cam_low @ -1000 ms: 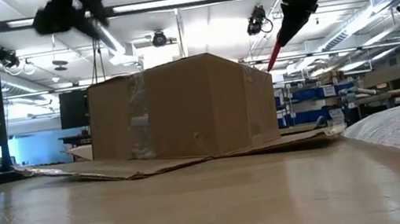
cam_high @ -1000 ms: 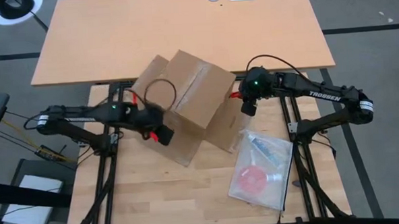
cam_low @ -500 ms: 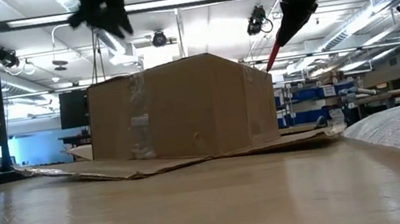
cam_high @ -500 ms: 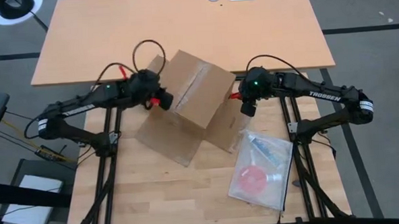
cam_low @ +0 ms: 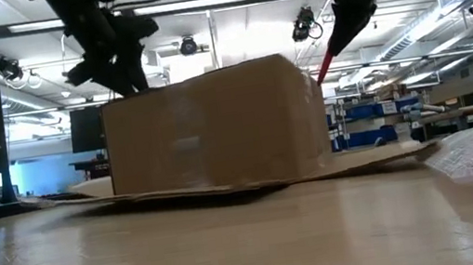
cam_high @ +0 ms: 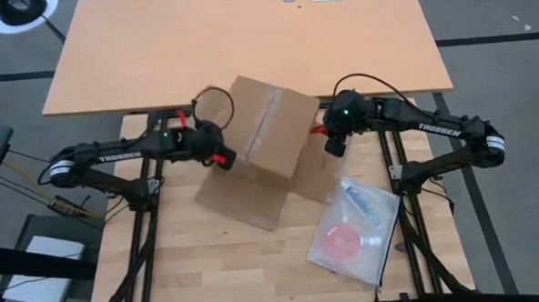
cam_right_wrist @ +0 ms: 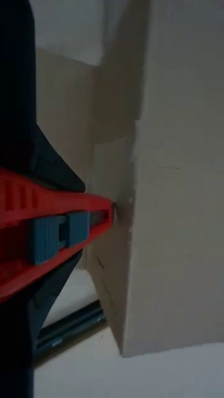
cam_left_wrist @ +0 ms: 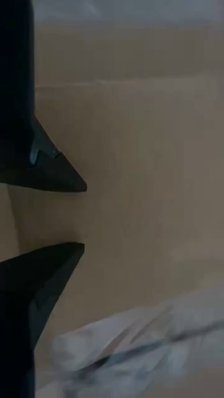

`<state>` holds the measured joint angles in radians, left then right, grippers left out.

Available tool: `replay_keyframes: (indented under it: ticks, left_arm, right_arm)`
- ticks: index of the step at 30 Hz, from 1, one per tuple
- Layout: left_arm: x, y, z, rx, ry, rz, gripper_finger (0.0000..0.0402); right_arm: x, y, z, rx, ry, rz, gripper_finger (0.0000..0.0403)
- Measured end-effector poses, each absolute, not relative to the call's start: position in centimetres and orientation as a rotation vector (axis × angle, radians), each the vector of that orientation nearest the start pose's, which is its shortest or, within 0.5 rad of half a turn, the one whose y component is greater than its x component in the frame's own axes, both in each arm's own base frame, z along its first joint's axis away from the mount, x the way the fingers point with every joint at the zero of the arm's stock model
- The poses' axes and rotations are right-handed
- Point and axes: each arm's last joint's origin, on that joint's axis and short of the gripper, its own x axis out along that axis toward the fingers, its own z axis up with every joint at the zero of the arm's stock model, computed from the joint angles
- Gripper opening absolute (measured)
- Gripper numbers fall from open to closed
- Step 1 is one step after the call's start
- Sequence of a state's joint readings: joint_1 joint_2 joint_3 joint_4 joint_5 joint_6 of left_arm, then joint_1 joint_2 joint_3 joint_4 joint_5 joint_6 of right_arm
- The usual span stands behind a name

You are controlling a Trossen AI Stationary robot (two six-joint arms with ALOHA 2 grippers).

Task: Unpack boxes
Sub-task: Break down cardboard box until it is fully flat

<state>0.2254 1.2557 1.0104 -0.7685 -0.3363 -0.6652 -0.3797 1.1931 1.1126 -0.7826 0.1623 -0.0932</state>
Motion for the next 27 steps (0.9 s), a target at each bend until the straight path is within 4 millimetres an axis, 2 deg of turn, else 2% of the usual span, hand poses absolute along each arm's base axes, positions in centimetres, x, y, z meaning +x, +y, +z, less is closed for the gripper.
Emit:
replay_keyframes:
  ticks: [11, 14, 16, 19, 22, 24, 27]
  left_arm:
    - [24.1, -0.1, 28.3, -0.685, 0.747, 0.572, 0.0156]
    - [24.3, -1.8, 29.6, -0.606, 0.747, 0.480, 0.0156]
    - [24.3, -2.6, 31.4, -0.538, 0.700, 0.466, 0.0156]
    - [23.7, -2.6, 34.4, -0.438, 0.649, 0.531, 0.0156]
    - [23.2, -2.2, 36.5, -0.317, 0.606, 0.593, 0.0156]
    - [23.0, -1.7, 37.0, -0.270, 0.595, 0.641, 0.0156]
    - [22.5, -0.6, 36.3, -0.246, 0.680, 0.711, 0.0156]
  right_arm:
    - [21.9, -9.9, 32.1, -0.010, 0.812, -0.505, 0.0132]
    - [22.3, -10.0, 32.6, -0.008, 0.742, -0.490, 0.0132]
    - [22.7, -10.1, 33.1, -0.015, 0.680, -0.491, 0.0132]
    - [23.1, -10.2, 33.9, -0.030, 0.582, -0.503, 0.0132]
    - [22.8, -9.8, 34.5, -0.029, 0.543, -0.490, 0.0132]
    - [22.4, -9.2, 34.6, 0.005, 0.549, -0.451, 0.0132]
    - [21.9, -8.2, 34.2, 0.101, 0.608, -0.372, 0.0132]
